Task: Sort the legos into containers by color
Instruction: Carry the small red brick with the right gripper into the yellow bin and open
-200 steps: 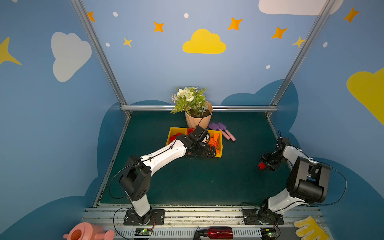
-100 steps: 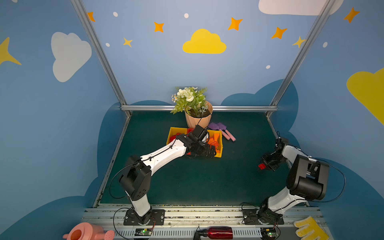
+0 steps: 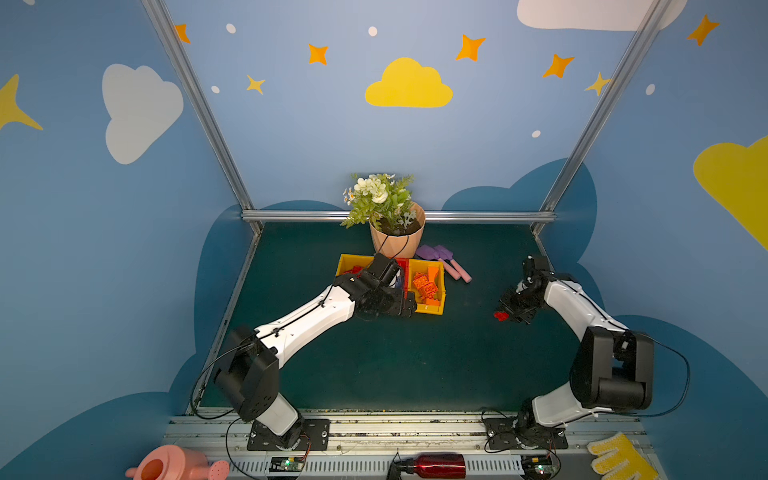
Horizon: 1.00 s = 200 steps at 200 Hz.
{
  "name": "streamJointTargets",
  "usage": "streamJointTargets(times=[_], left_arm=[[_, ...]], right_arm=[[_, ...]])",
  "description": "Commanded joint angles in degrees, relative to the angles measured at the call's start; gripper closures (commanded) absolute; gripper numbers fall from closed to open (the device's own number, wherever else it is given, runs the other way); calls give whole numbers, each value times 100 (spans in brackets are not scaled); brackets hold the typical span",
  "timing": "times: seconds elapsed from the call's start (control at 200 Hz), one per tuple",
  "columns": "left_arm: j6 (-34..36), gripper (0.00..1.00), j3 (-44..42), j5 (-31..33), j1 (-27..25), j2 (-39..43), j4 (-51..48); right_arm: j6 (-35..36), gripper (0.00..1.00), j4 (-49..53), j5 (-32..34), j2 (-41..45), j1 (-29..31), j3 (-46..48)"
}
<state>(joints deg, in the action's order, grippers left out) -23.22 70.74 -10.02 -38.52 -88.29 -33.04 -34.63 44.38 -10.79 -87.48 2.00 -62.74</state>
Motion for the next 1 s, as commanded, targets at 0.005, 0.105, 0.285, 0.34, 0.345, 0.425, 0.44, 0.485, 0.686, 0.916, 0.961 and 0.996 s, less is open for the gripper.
streamJointTargets(times=[0.005, 0.105, 0.285, 0.34, 0.345, 0.425, 0.44, 0.485, 0.686, 0.916, 0.961, 0.996], left_arm=[[-147, 0, -307, 301, 234, 442, -226], [-140, 0, -657, 393, 513, 913, -321], [-105, 0, -1225, 466, 1174, 1753, -534], [-140, 0, -1395, 475, 1391, 2011, -546], [-144, 0, -1417, 475, 1409, 2019, -542], [-182, 0, -1616, 492, 1731, 2371, -574], [-190, 0, -1642, 492, 1789, 2439, -593], [-192, 0, -1697, 486, 1939, 2596, -653], [-139, 0, -1816, 468, 2413, 3079, -932], [-24, 0, -1845, 492, 2593, 3395, -1177], [4, 0, -1849, 492, 2617, 3447, -1208], [17, 0, -1853, 492, 2629, 3458, -1214]], right_arm=[[-530, 75, 152, -115, 103, 741, -415], [-764, 75, -203, -319, -26, 1447, -747], [-766, 75, -932, -671, -896, 2664, -1808], [-742, 75, -1152, -789, -1291, 2964, -2242], [-740, 75, -1169, -796, -1325, 2986, -2260], [-712, 75, -1357, -982, -2002, 3298, -3003], [-703, 75, -1371, -1016, -2116, 3358, -3150], [-664, 75, -1414, -1111, -2479, 3511, -3575], [-393, 74, -1401, -1293, -3876, 3927, -5373], [-261, 73, -1175, -1104, -5029, 4077, -6859], [-287, 73, -1078, -996, -5200, 4080, -7085], [-279, 73, -1013, -963, -5308, 4067, -7260]])
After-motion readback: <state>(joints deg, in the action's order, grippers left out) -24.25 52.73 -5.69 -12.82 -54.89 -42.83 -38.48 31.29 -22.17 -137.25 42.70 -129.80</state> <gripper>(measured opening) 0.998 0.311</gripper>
